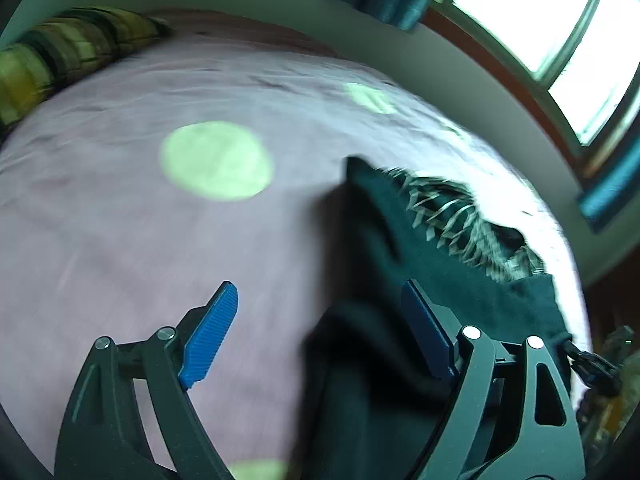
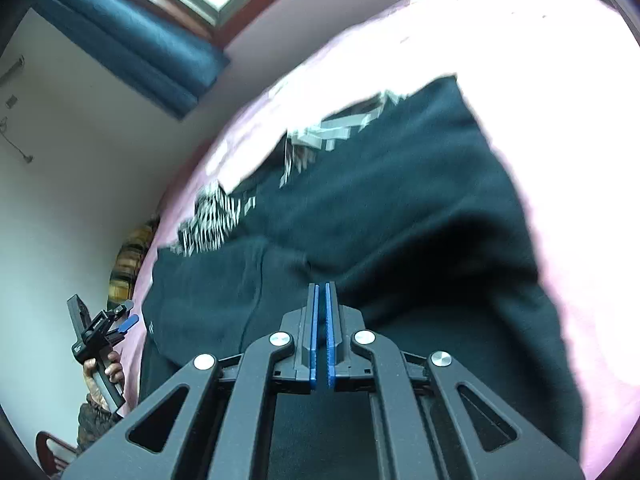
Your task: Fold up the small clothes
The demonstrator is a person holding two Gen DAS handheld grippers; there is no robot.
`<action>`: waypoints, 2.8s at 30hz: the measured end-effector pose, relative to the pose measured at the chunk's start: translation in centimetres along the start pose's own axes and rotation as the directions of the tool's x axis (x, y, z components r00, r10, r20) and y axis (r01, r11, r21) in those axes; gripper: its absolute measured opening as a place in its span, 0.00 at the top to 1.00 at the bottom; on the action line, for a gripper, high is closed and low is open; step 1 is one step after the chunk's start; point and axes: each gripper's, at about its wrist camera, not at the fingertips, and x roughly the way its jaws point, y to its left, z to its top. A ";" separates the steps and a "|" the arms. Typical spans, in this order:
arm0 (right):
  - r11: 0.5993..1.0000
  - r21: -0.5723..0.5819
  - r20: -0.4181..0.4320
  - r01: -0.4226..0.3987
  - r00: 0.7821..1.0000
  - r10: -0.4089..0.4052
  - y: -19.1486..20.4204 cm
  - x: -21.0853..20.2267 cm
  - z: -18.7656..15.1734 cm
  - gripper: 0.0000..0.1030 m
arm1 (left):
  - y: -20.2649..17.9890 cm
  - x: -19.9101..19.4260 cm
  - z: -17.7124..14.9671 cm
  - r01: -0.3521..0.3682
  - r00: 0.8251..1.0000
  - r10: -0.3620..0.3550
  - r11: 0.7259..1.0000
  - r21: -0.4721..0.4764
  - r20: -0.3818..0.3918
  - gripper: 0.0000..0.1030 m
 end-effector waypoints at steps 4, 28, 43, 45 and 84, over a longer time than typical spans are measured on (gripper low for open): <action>1.000 0.011 0.031 0.017 0.999 -0.017 -0.8 -1.6 1.0 0.96 | 0.5 4.3 3.7 0.043 0.997 -0.041 0.999 0.024 -0.069 0.22; 0.995 0.092 0.014 0.047 0.999 -0.048 -3.8 0.2 1.8 0.70 | -1.3 11.6 6.5 0.199 0.964 -0.194 0.980 0.010 -0.179 0.50; 0.996 0.073 0.020 0.043 0.999 -0.045 -3.8 0.1 1.8 0.70 | 0.4 11.3 6.9 0.188 0.960 -0.191 0.982 -0.034 -0.203 0.73; 0.997 0.071 0.023 0.033 0.999 -0.035 -3.5 -0.4 1.7 0.70 | 0.6 9.9 6.6 0.186 0.964 -0.190 0.982 -0.039 -0.186 0.57; 0.990 -0.136 -0.085 0.042 0.995 -0.054 2.1 7.3 2.7 0.91 | -1.1 1.7 -3.2 0.094 0.991 -0.084 0.992 0.089 -0.105 0.33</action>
